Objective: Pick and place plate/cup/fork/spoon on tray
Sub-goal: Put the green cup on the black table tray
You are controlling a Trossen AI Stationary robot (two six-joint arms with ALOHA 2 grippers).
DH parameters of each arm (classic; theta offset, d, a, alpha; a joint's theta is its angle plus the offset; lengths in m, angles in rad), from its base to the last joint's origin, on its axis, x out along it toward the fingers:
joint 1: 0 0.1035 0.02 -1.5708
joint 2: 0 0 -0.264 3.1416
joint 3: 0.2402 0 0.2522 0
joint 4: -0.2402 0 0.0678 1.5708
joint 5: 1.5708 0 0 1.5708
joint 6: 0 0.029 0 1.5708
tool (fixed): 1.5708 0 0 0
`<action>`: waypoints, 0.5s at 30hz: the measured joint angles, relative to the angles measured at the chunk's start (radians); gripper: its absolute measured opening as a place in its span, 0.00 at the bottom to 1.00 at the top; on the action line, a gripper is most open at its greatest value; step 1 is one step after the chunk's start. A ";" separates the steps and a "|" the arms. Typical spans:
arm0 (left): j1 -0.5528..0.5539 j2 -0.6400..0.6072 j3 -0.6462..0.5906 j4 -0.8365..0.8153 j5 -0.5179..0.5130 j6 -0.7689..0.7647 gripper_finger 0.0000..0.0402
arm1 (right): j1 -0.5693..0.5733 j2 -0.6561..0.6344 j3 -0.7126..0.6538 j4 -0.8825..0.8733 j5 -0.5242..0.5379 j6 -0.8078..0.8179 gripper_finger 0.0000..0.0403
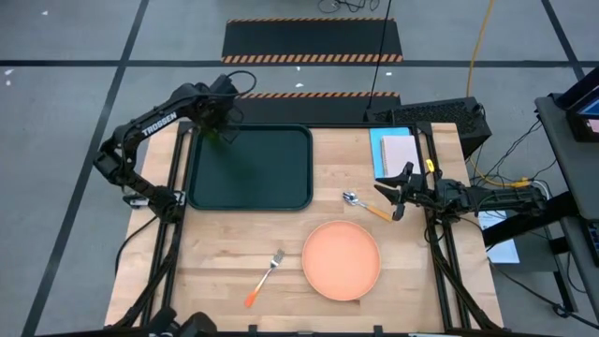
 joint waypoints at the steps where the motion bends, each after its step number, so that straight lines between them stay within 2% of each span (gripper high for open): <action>1: -0.002 0.000 0.000 0.009 -0.001 -0.001 0.04 | 0.000 0.000 0.000 0.000 0.000 0.000 0.24; 7: 0.006 0.000 -0.005 0.025 -0.001 -0.020 0.08 | 0.000 0.000 0.000 0.000 0.000 0.000 0.24; 15: 0.056 0.000 -0.112 0.114 -0.001 -0.025 0.08 | 0.000 0.000 0.000 -0.002 0.000 0.000 0.24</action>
